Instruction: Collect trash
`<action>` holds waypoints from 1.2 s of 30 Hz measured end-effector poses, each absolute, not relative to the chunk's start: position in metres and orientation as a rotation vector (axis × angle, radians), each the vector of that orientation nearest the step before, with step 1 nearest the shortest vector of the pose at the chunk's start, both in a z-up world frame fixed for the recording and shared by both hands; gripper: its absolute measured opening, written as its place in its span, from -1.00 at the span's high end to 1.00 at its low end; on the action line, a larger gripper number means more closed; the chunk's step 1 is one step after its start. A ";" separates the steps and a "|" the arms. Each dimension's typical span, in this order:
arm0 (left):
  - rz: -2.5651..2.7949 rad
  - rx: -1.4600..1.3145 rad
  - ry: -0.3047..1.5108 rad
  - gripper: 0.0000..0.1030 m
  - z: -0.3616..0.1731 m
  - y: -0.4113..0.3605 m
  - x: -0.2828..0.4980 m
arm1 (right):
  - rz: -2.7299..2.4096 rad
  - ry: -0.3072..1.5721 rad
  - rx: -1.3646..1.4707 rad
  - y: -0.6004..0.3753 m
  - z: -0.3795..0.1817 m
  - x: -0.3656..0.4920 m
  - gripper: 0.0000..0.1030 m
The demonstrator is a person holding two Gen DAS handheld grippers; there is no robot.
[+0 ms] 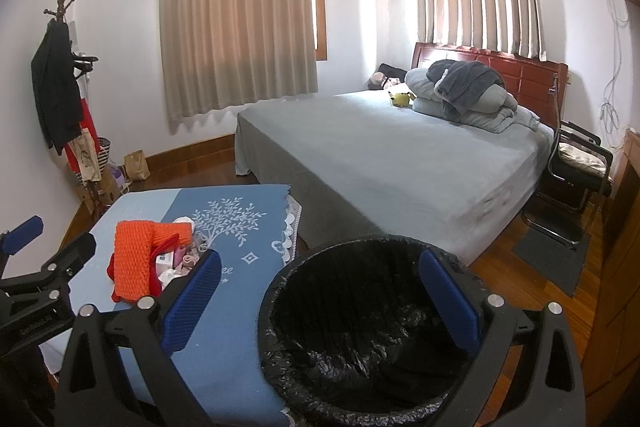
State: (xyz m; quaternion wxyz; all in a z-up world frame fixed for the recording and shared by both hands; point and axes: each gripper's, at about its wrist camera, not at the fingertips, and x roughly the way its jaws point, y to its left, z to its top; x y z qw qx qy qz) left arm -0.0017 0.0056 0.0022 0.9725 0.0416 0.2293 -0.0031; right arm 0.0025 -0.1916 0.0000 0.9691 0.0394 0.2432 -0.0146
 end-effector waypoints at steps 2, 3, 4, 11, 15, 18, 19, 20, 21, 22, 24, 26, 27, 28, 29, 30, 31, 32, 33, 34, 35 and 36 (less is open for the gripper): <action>-0.005 0.083 0.463 -0.90 0.001 0.006 -0.001 | -0.029 0.492 0.079 -0.191 0.000 0.003 -0.88; -0.005 0.083 0.463 -0.90 0.001 0.006 -0.002 | -0.028 0.493 0.078 -0.191 0.000 0.003 -0.88; -0.004 0.082 0.464 -0.90 0.000 0.006 -0.002 | -0.028 0.494 0.078 -0.190 0.000 0.004 -0.88; -0.001 0.062 0.472 -0.90 -0.007 0.009 0.002 | -0.011 0.495 0.080 -0.184 -0.002 0.011 -0.88; 0.025 0.055 0.463 -0.90 -0.013 0.019 0.008 | 0.008 0.489 0.075 -0.178 -0.008 0.020 -0.88; 0.054 0.049 0.465 -0.90 -0.023 0.033 0.014 | 0.035 0.487 0.081 -0.170 -0.016 0.030 -0.88; 0.059 0.056 0.468 -0.90 -0.026 0.036 0.016 | 0.047 0.482 0.079 -0.166 -0.020 0.035 -0.88; 0.075 0.069 0.470 -0.90 -0.030 0.040 0.018 | 0.052 0.481 0.075 -0.163 -0.023 0.037 -0.88; 0.094 0.080 0.466 -0.90 -0.034 0.044 0.020 | 0.065 0.485 0.070 -0.158 -0.028 0.043 -0.88; 0.109 0.089 0.460 -0.90 -0.039 0.049 0.022 | 0.082 0.489 0.072 -0.154 -0.033 0.049 -0.88; 0.126 0.100 0.467 -0.90 -0.048 0.059 0.028 | 0.104 0.494 0.079 -0.146 -0.042 0.057 -0.88; 0.155 0.111 0.475 -0.90 -0.059 0.069 0.036 | 0.120 0.506 0.086 -0.140 -0.050 0.064 -0.88; 0.162 0.110 0.484 -0.90 -0.064 0.074 0.042 | 0.129 0.508 0.090 -0.135 -0.054 0.069 -0.88; 0.169 0.106 0.489 -0.90 -0.067 0.077 0.045 | 0.135 0.510 0.088 -0.131 -0.057 0.075 -0.88; 0.178 0.099 0.495 -0.90 -0.072 0.084 0.049 | 0.138 0.513 0.083 -0.127 -0.060 0.078 -0.86; 0.183 0.091 0.500 -0.90 -0.075 0.088 0.053 | 0.143 0.514 0.077 -0.124 -0.063 0.083 -0.84; 0.190 0.084 0.505 -0.90 -0.081 0.093 0.059 | 0.148 0.518 0.068 -0.119 -0.068 0.089 -0.80; 0.197 0.079 0.512 -0.90 -0.087 0.097 0.064 | 0.149 0.524 0.064 -0.115 -0.070 0.092 -0.79; 0.199 0.073 0.521 -0.90 -0.093 0.102 0.070 | 0.153 0.537 0.061 -0.112 -0.075 0.098 -0.77; 0.203 0.071 0.529 -0.90 -0.097 0.106 0.075 | 0.156 0.545 0.062 -0.110 -0.078 0.100 -0.74; 0.209 0.068 0.538 -0.87 -0.102 0.110 0.080 | 0.160 0.558 0.063 -0.106 -0.083 0.106 -0.72; 0.213 0.062 0.553 -0.83 -0.109 0.115 0.087 | 0.161 0.566 0.060 -0.104 -0.087 0.109 -0.71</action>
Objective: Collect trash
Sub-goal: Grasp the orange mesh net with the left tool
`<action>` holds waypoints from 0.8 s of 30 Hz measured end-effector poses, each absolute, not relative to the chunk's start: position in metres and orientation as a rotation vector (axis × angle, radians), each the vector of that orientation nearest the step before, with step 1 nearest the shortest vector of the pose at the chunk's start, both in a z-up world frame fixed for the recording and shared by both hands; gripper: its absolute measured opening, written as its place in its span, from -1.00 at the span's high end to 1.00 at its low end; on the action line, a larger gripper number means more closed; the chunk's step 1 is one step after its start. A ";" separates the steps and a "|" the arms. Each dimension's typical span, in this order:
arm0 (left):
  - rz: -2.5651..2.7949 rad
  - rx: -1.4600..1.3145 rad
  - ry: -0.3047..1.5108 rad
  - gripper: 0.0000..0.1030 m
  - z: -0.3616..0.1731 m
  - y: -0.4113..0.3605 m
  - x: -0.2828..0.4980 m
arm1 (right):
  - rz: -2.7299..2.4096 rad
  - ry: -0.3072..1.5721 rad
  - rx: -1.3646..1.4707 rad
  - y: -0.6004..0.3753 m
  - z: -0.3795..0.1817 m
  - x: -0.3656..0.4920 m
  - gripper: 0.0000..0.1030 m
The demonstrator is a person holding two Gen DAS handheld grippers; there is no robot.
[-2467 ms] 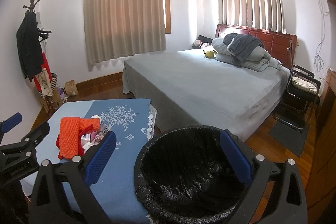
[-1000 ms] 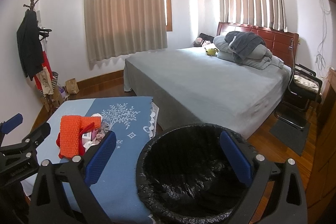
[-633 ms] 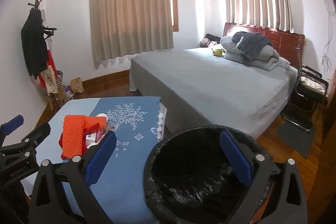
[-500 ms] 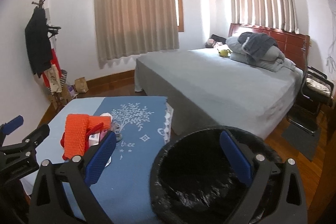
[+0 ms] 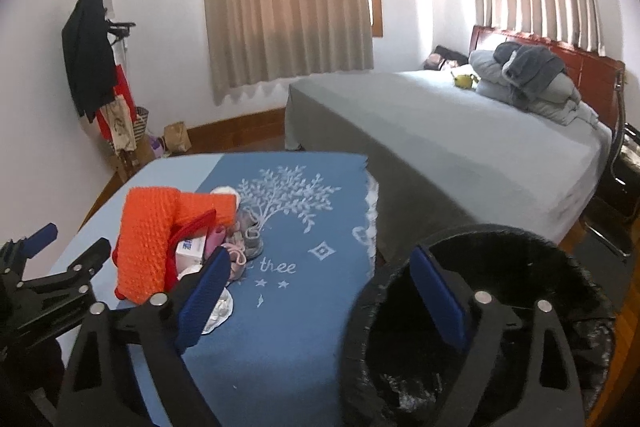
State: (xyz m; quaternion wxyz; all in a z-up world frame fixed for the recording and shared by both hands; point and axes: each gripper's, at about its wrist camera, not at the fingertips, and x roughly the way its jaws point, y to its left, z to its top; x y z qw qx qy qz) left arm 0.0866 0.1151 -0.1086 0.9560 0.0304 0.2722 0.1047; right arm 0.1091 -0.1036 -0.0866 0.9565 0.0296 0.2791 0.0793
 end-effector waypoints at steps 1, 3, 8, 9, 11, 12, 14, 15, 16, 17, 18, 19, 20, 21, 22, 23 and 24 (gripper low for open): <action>0.213 0.053 0.565 -0.81 -0.113 0.119 0.092 | 0.163 0.575 0.056 -0.101 -0.090 0.113 -0.71; 0.206 0.035 0.580 -0.76 -0.121 0.124 0.099 | 0.167 0.590 0.049 -0.096 -0.096 0.119 -0.69; 0.191 0.036 0.606 -0.74 -0.137 0.127 0.116 | 0.172 0.619 0.033 -0.086 -0.107 0.130 -0.68; 0.181 0.032 0.617 -0.74 -0.141 0.128 0.120 | 0.172 0.624 0.030 -0.085 -0.110 0.133 -0.68; 0.178 0.025 0.632 -0.77 -0.145 0.127 0.127 | 0.174 0.634 0.025 -0.083 -0.113 0.135 -0.68; 0.173 0.021 0.646 -0.79 -0.149 0.127 0.130 | 0.175 0.638 0.021 -0.082 -0.114 0.136 -0.68; 0.175 0.022 0.661 -0.79 -0.154 0.128 0.135 | 0.177 0.645 0.011 -0.080 -0.117 0.137 -0.68; 0.173 0.020 0.662 -0.79 -0.156 0.128 0.136 | 0.178 0.648 0.006 -0.079 -0.118 0.137 -0.68; 0.168 0.017 0.663 -0.79 -0.157 0.128 0.137 | 0.180 0.650 0.003 -0.078 -0.119 0.137 -0.68; 0.164 0.017 0.663 -0.78 -0.157 0.126 0.137 | 0.183 0.653 -0.002 -0.077 -0.120 0.138 -0.67; 0.159 0.021 0.660 -0.70 -0.157 0.125 0.137 | 0.186 0.655 -0.004 -0.076 -0.121 0.138 -0.66; 0.150 0.025 0.656 -0.55 -0.157 0.123 0.136 | 0.193 0.659 -0.005 -0.075 -0.122 0.139 -0.63; 0.142 0.029 0.657 -0.27 -0.157 0.123 0.135 | 0.200 0.662 -0.006 -0.074 -0.122 0.140 -0.60; 0.137 0.034 0.662 -0.11 -0.158 0.120 0.134 | 0.205 0.663 -0.008 -0.072 -0.123 0.140 -0.59; 0.125 0.036 0.660 0.00 -0.157 0.119 0.133 | 0.210 0.665 -0.010 -0.071 -0.124 0.140 -0.57; 0.109 0.033 0.659 0.20 -0.158 0.117 0.133 | 0.211 0.665 -0.011 -0.070 -0.124 0.140 -0.55; 0.103 0.034 0.660 0.31 -0.158 0.115 0.132 | 0.212 0.665 -0.012 -0.070 -0.124 0.140 -0.55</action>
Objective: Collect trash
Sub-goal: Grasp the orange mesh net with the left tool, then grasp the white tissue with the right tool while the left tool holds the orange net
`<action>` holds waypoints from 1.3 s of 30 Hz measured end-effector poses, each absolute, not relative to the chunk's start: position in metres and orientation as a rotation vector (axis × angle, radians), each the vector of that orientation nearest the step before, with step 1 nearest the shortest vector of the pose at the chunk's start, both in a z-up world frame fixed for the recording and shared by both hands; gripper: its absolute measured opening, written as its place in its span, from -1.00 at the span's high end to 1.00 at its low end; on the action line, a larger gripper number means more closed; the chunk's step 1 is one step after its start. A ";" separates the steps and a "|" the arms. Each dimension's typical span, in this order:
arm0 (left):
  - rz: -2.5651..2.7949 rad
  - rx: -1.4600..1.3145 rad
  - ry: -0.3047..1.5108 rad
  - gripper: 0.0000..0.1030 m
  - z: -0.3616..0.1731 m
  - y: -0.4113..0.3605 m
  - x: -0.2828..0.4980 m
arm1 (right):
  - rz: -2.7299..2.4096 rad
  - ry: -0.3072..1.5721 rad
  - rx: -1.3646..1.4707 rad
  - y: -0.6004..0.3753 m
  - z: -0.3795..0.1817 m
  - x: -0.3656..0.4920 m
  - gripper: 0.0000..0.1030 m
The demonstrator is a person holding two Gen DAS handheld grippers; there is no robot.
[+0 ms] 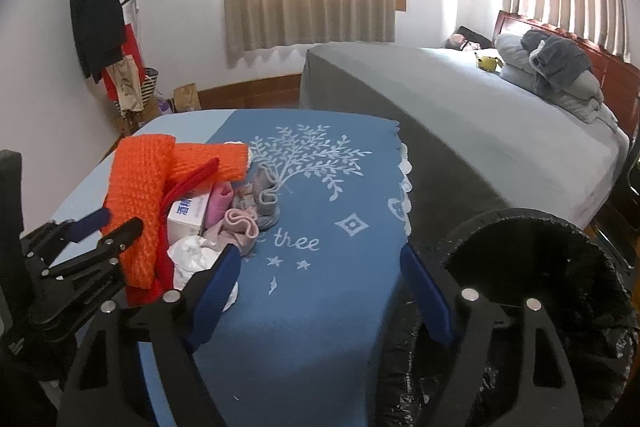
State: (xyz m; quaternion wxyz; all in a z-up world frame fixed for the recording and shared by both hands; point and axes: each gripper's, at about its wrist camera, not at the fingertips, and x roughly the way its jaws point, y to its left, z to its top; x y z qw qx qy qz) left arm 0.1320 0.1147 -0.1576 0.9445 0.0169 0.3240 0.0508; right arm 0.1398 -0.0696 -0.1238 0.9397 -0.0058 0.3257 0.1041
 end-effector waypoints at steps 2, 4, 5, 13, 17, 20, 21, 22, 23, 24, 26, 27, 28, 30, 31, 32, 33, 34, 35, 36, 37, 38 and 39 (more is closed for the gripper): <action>0.086 0.039 0.655 0.54 -0.159 0.113 0.130 | 0.216 0.665 -0.011 -0.069 -0.125 0.140 -0.51; 0.070 0.038 0.652 0.70 -0.160 0.110 0.129 | 0.219 0.666 -0.011 -0.068 -0.125 0.140 -0.50; 0.070 0.041 0.651 0.76 -0.160 0.109 0.128 | 0.222 0.667 -0.012 -0.067 -0.126 0.140 -0.49; 0.145 0.037 0.613 -0.32 -0.154 0.121 0.122 | 0.224 0.678 -0.017 -0.063 -0.131 0.141 -0.49; 0.133 0.003 0.676 -0.46 -0.165 0.130 0.134 | 0.227 0.683 -0.022 -0.059 -0.133 0.143 -0.49; 0.089 -0.026 0.703 -0.08 -0.172 0.130 0.139 | 0.228 0.687 -0.027 -0.057 -0.134 0.144 -0.49; 0.080 -0.027 0.704 0.11 -0.172 0.129 0.139 | 0.229 0.689 -0.029 -0.057 -0.135 0.145 -0.49; 0.068 -0.024 0.700 0.20 -0.172 0.126 0.139 | 0.229 0.691 -0.031 -0.057 -0.135 0.146 -0.49; 0.059 -0.017 0.696 0.36 -0.171 0.124 0.138 | 0.229 0.693 -0.031 -0.056 -0.136 0.146 -0.49; 0.055 -0.008 0.691 0.45 -0.170 0.121 0.137 | 0.230 0.695 -0.031 -0.055 -0.137 0.146 -0.49; 0.045 -0.003 0.674 0.73 -0.166 0.117 0.133 | 0.234 0.697 -0.032 -0.054 -0.137 0.146 -0.49; 0.042 -0.011 0.670 0.73 -0.163 0.117 0.131 | 0.237 0.695 -0.033 -0.053 -0.137 0.146 -0.49; 0.040 -0.020 0.662 0.73 -0.159 0.118 0.128 | 0.241 0.692 -0.033 -0.052 -0.136 0.146 -0.49; 0.038 -0.027 0.643 0.73 -0.153 0.117 0.122 | 0.251 0.687 -0.029 -0.049 -0.135 0.145 -0.49; 0.036 -0.028 0.629 0.73 -0.147 0.117 0.118 | 0.257 0.685 -0.025 -0.048 -0.134 0.144 -0.49; 0.037 -0.030 0.618 0.74 -0.143 0.118 0.113 | 0.261 0.683 -0.023 -0.047 -0.134 0.143 -0.49; 0.039 -0.033 0.614 0.74 -0.142 0.119 0.110 | 0.265 0.679 -0.020 -0.044 -0.133 0.142 -0.49; 0.045 -0.038 0.610 0.74 -0.140 0.121 0.105 | 0.270 0.675 -0.017 -0.043 -0.133 0.141 -0.49; 0.054 -0.040 0.609 0.74 -0.139 0.124 0.102 | 0.278 0.673 -0.014 -0.040 -0.133 0.140 -0.48; 0.062 -0.040 0.609 0.74 -0.138 0.127 0.100 | 0.286 0.674 -0.011 -0.038 -0.134 0.140 -0.47; 0.073 -0.043 0.613 0.74 -0.138 0.129 0.097 | 0.292 0.676 -0.009 -0.035 -0.135 0.140 -0.45; 0.076 -0.044 0.618 0.74 -0.139 0.132 0.095 | 0.301 0.677 -0.007 -0.031 -0.137 0.141 -0.44; 0.084 -0.039 0.625 0.74 -0.141 0.133 0.094 | 0.306 0.679 -0.007 -0.027 -0.139 0.141 -0.43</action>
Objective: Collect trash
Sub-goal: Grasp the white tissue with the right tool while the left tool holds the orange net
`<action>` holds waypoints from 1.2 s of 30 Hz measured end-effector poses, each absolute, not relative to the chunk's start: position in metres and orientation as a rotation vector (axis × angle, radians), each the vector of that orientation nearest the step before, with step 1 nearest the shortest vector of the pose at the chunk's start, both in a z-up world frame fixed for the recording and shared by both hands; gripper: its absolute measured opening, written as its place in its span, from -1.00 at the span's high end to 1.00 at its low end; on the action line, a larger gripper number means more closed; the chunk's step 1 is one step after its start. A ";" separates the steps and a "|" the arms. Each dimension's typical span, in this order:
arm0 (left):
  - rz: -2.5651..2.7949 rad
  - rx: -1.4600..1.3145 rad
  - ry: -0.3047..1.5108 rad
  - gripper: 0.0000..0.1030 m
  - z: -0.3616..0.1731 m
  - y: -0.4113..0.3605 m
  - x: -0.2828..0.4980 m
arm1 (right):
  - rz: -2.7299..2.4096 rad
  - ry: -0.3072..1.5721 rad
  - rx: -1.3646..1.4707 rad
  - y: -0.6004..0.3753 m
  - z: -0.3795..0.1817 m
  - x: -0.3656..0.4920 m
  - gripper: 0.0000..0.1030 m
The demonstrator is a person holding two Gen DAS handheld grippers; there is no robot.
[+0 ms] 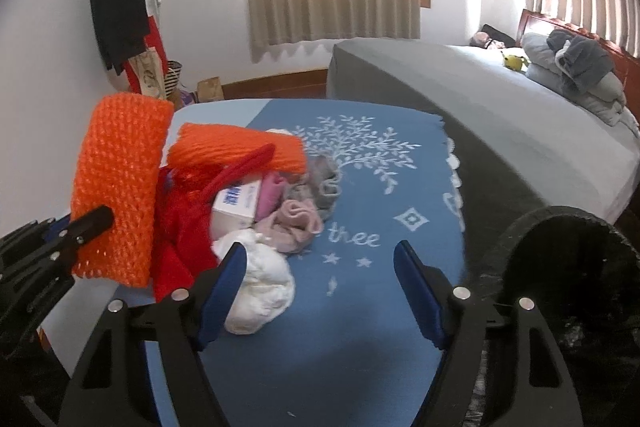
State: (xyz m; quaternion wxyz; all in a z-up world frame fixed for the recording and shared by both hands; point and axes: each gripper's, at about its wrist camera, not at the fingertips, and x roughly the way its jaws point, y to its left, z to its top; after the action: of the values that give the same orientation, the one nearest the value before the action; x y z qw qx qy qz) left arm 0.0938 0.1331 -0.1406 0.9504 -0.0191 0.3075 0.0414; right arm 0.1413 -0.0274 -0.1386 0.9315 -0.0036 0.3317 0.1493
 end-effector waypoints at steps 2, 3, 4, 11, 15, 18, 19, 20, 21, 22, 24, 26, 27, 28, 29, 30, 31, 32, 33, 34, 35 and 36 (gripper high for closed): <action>0.094 -0.031 0.637 0.74 -0.143 0.136 0.093 | 0.319 0.687 -0.010 -0.020 -0.143 0.144 -0.39; 0.095 -0.032 0.642 0.74 -0.144 0.142 0.094 | 0.324 0.691 -0.009 -0.017 -0.144 0.144 -0.39; 0.099 -0.033 0.648 0.74 -0.145 0.143 0.094 | 0.329 0.698 -0.013 -0.013 -0.147 0.146 -0.39; 0.126 -0.040 0.662 0.74 -0.150 0.154 0.091 | 0.399 0.775 -0.048 0.013 -0.165 0.155 -0.05; 0.131 -0.041 0.655 0.74 -0.147 0.155 0.087 | 0.447 0.799 -0.034 0.015 -0.167 0.156 0.36; 0.125 -0.042 0.648 0.74 -0.144 0.155 0.084 | 0.474 0.792 -0.016 0.009 -0.160 0.153 0.45; 0.123 -0.043 0.644 0.74 -0.141 0.155 0.083 | 0.477 0.782 -0.015 0.007 -0.156 0.150 0.46; 0.120 -0.044 0.639 0.74 -0.139 0.153 0.082 | 0.478 0.773 -0.016 0.005 -0.152 0.147 0.47; 0.118 -0.044 0.634 0.74 -0.138 0.152 0.080 | 0.478 0.763 -0.015 0.003 -0.148 0.145 0.48; 0.114 -0.042 0.625 0.74 -0.134 0.149 0.078 | 0.479 0.753 -0.009 0.000 -0.143 0.142 0.50; 0.105 -0.042 0.616 0.74 -0.130 0.147 0.076 | 0.474 0.736 0.005 -0.008 -0.133 0.138 0.50; 0.094 -0.036 0.604 0.74 -0.125 0.141 0.072 | 0.465 0.714 0.019 -0.016 -0.124 0.133 0.50; 0.090 -0.036 0.601 0.74 -0.124 0.139 0.071 | 0.458 0.700 0.027 -0.021 -0.119 0.131 0.50; 0.082 -0.035 0.596 0.74 -0.121 0.136 0.070 | 0.453 0.689 0.036 -0.026 -0.114 0.128 0.50; 0.074 -0.032 0.591 0.74 -0.118 0.132 0.069 | 0.448 0.683 0.043 -0.030 -0.111 0.127 0.50; 0.065 -0.029 0.586 0.74 -0.116 0.129 0.068 | 0.442 0.674 0.052 -0.035 -0.107 0.126 0.50; 0.056 -0.028 0.582 0.74 -0.113 0.125 0.068 | 0.436 0.663 0.063 -0.042 -0.102 0.124 0.50; 0.049 -0.028 0.580 0.74 -0.112 0.122 0.068 | 0.431 0.657 0.068 -0.046 -0.098 0.123 0.50; 0.039 -0.027 0.577 0.74 -0.110 0.118 0.068 | 0.424 0.647 0.075 -0.052 -0.094 0.121 0.50; 0.026 -0.023 0.572 0.74 -0.107 0.113 0.068 | 0.416 0.639 0.082 -0.058 -0.090 0.120 0.50; 0.012 -0.019 0.567 0.74 -0.105 0.107 0.068 | 0.409 0.633 0.086 -0.062 -0.088 0.118 0.50; 0.002 -0.017 0.564 0.74 -0.104 0.103 0.068 | 0.399 0.626 0.093 -0.068 -0.084 0.116 0.50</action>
State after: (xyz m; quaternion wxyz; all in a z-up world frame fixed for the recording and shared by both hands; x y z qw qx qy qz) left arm 0.0680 0.1026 -0.1041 0.9604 -0.0085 0.2784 0.0010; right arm 0.1159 -0.0683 -0.0841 0.9308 0.0455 0.3056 0.1951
